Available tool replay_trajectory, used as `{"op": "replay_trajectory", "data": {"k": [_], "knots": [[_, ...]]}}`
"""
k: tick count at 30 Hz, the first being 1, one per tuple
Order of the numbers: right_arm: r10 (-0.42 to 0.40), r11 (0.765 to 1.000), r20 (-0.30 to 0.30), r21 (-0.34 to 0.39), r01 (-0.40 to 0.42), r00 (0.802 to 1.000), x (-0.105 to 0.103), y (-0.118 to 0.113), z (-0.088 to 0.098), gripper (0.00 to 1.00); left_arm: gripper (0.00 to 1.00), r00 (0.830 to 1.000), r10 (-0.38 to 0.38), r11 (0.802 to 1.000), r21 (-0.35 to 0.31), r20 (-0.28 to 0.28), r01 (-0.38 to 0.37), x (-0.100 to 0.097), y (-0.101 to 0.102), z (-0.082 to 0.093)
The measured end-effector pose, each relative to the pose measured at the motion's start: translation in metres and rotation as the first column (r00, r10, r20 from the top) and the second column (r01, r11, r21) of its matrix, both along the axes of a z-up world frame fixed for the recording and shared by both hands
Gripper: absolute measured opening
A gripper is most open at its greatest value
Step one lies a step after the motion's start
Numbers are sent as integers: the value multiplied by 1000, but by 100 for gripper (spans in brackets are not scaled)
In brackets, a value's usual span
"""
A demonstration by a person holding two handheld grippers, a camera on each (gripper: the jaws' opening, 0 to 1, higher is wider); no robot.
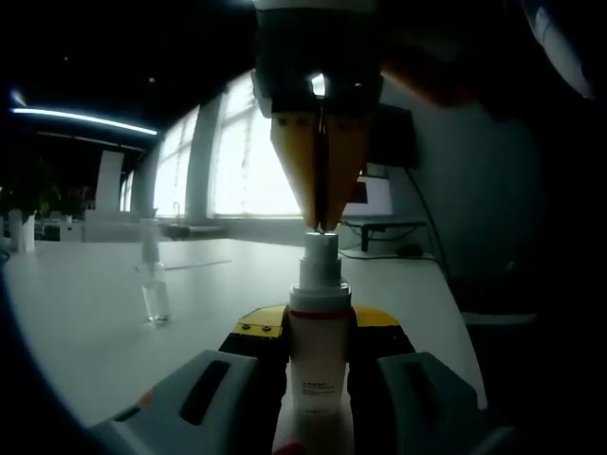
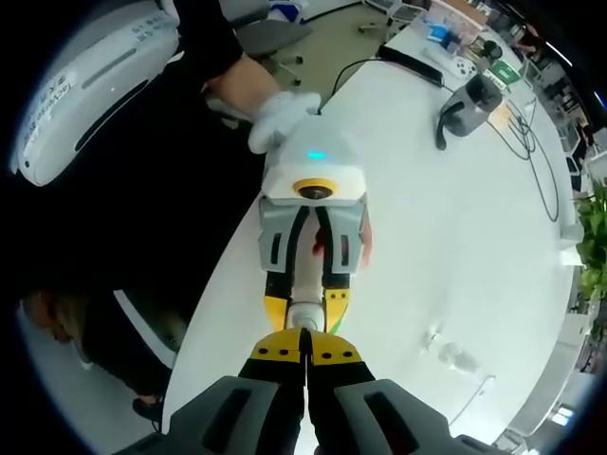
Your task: Clamp pump bottle remove cover press pump head put on cover
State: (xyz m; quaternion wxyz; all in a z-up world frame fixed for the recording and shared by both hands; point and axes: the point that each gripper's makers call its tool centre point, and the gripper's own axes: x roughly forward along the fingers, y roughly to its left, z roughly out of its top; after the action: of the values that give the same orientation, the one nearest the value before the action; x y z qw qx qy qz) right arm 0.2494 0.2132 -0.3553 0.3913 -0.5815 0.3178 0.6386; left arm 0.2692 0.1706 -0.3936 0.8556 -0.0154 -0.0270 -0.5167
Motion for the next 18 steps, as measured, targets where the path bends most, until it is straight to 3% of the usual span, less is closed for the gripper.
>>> {"op": "replay_trajectory", "data": {"k": [18], "knots": [[0, 1000, -9, 3, 0, 1000, 0, 0, 0, 0, 14, 1000, 1, 1000, -1, -2, -1, 2, 1, 1]]}}
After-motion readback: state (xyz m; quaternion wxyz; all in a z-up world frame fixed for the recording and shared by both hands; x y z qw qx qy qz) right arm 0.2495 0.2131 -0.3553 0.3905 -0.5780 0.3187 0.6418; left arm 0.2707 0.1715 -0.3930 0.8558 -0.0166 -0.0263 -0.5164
